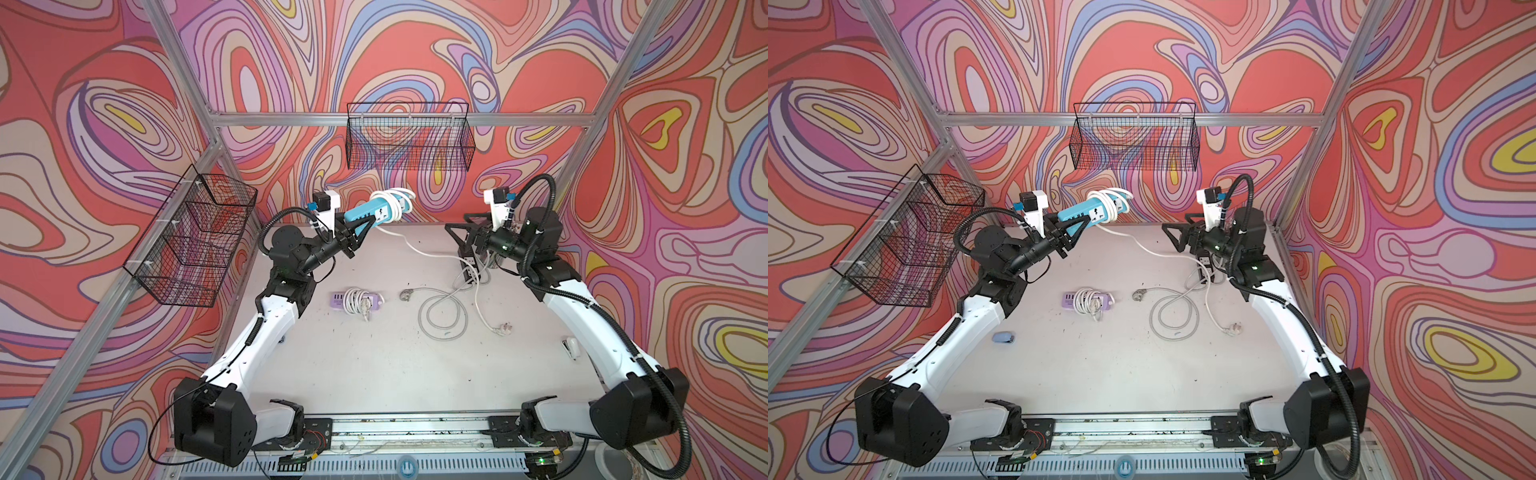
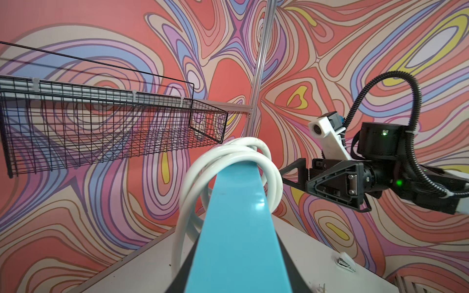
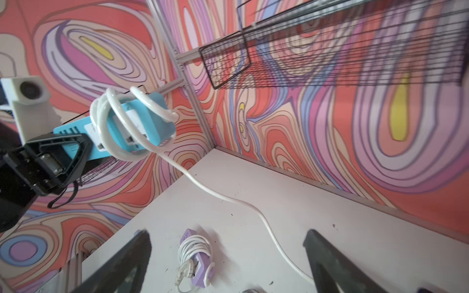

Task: Unwrap the cord wrapped around the power strip
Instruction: Unwrap the power cord from the power strip.

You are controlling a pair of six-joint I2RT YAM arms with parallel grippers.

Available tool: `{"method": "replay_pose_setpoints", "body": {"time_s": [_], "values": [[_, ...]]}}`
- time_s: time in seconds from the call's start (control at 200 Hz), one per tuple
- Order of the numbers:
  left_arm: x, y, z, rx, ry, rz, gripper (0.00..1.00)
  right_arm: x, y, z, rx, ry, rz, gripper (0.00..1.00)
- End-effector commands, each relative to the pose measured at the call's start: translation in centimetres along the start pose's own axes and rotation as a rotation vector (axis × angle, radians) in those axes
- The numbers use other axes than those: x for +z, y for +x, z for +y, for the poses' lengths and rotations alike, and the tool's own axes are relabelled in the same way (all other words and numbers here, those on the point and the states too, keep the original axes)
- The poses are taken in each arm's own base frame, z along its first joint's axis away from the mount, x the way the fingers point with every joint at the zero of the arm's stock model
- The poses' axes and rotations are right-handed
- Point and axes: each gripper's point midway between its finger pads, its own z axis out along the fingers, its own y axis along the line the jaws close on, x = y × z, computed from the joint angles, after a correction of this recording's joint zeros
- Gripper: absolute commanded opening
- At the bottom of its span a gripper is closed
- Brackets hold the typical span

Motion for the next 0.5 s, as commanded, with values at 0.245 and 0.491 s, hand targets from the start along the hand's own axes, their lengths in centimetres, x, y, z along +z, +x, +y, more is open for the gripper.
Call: {"method": "replay_pose_setpoints", "body": {"time_s": [0.245, 0.491], "values": [[-0.3, -4.3, -3.0, 0.059, 0.098, -0.082, 0.00, 7.3, 5.3, 4.2, -0.246, -0.325, 0.088, 0.98], [-0.2, -4.5, -3.3, 0.048, 0.113, -0.086, 0.00, 10.8, 6.5, 3.3, -0.385, -0.250, 0.051, 0.98]]}}
